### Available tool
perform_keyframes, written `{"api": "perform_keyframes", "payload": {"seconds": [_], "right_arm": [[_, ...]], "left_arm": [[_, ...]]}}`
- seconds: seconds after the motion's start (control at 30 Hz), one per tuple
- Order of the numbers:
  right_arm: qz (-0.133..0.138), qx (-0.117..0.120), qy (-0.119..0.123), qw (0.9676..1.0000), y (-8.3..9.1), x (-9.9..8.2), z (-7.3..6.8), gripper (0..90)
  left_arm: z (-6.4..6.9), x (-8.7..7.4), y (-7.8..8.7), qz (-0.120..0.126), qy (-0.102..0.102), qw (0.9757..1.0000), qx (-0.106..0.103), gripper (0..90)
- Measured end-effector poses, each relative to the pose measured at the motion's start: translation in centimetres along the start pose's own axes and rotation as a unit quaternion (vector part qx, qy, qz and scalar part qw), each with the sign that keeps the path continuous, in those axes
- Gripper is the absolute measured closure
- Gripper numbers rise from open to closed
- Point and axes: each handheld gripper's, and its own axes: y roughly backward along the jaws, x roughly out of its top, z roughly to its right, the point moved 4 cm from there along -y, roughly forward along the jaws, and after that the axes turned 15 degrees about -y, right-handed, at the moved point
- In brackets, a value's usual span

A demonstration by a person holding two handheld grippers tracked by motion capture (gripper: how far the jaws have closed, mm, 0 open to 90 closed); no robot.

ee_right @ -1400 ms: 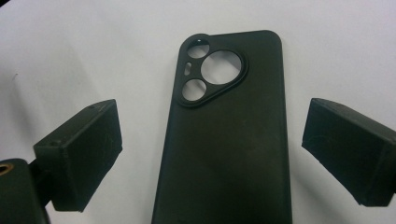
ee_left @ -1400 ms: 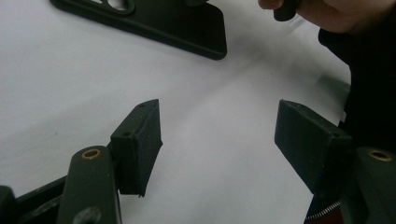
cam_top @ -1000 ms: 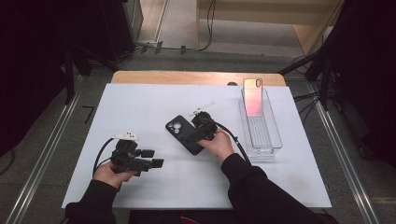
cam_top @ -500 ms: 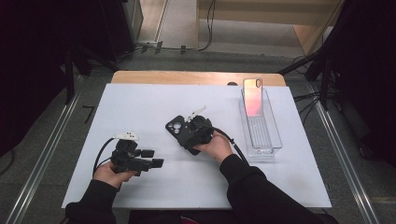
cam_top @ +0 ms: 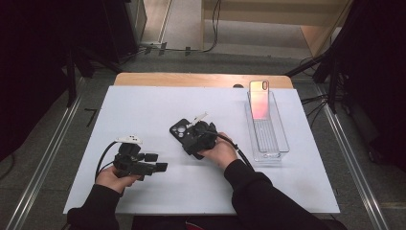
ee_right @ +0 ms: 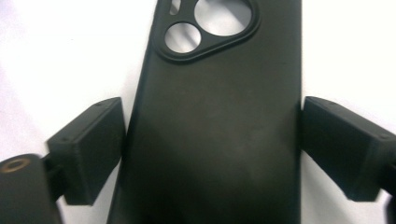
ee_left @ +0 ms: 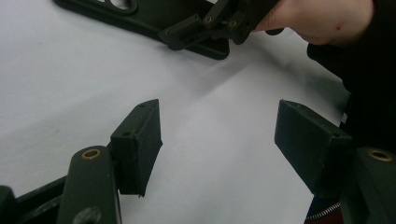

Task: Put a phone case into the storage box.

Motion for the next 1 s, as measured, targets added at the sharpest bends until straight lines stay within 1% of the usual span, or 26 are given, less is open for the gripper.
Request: {"api": "perform_keyframes", "payload": {"seconds": [0.07,0.1,0.13,0.2,0.37,0.47,0.5,0.57,0.63,0.7,0.8,0.83,0.9,0.93,1.0], "right_arm": [[0.0,0.001,-0.001,1.0,0.0,0.0,0.0,9.3],[0.0,0.001,-0.001,1.0,0.1,0.0,0.0,9.7],[0.0,0.002,0.003,1.0,0.1,0.0,0.1,10.2],[0.004,0.004,0.001,1.0,0.2,-0.1,0.2,11.3],[0.004,0.015,0.0,0.9999,0.3,-0.1,0.5,12.8],[0.005,0.025,-0.012,0.9996,0.4,0.1,0.7,13.0],[0.005,0.027,-0.014,0.9995,0.5,0.1,0.8,13.0],[0.012,0.025,-0.017,0.9995,0.7,0.2,1.2,13.3],[0.015,0.037,-0.036,0.9986,1.1,0.4,1.4,13.4],[0.015,0.042,-0.041,0.9981,1.6,0.5,1.6,13.4],[0.02,0.051,-0.043,0.9976,2.4,0.5,1.6,13.4],[0.022,0.058,-0.048,0.9969,2.9,0.5,1.6,13.4],[0.029,0.066,-0.05,0.9961,3.7,0.5,1.5,13.3],[0.033,0.071,-0.049,0.9957,4.1,0.4,1.5,13.3],[0.038,0.078,-0.055,0.9947,4.8,0.2,1.3,13.3]], "left_arm": [[0.0,0.0,0.0,-0.001,0.001,1.0,0.001,31.4],[0.0,0.0,0.1,0.002,0.002,1.0,0.002,31.4],[-0.1,0.1,0.2,0.003,0.004,1.0,0.003,31.4],[-0.1,0.2,0.3,0.009,0.007,0.9999,0.004,31.4],[-0.3,0.0,0.3,0.003,0.016,0.9999,-0.001,31.3],[-0.3,0.1,0.3,0.008,0.015,0.9998,-0.004,31.1],[-0.3,0.1,0.3,0.009,0.014,0.9999,-0.004,29.0],[-0.4,0.0,0.3,0.007,0.016,0.9998,-0.003,27.6],[-0.6,0.0,0.4,0.01,0.023,0.9996,-0.012,27.6],[-0.7,0.1,0.5,0.016,0.032,0.9992,-0.016,26.3],[-0.7,0.1,0.7,0.014,0.035,0.9993,-0.002,25.9],[-0.6,0.1,0.7,0.013,0.037,0.9992,0.008,26.3],[-0.3,0.0,0.8,0.016,0.031,0.9981,0.051,30.1],[-0.2,0.0,0.9,0.016,0.028,0.9979,0.056,31.1],[-0.2,0.3,0.8,0.026,0.043,0.9978,0.043,30.9]]}}
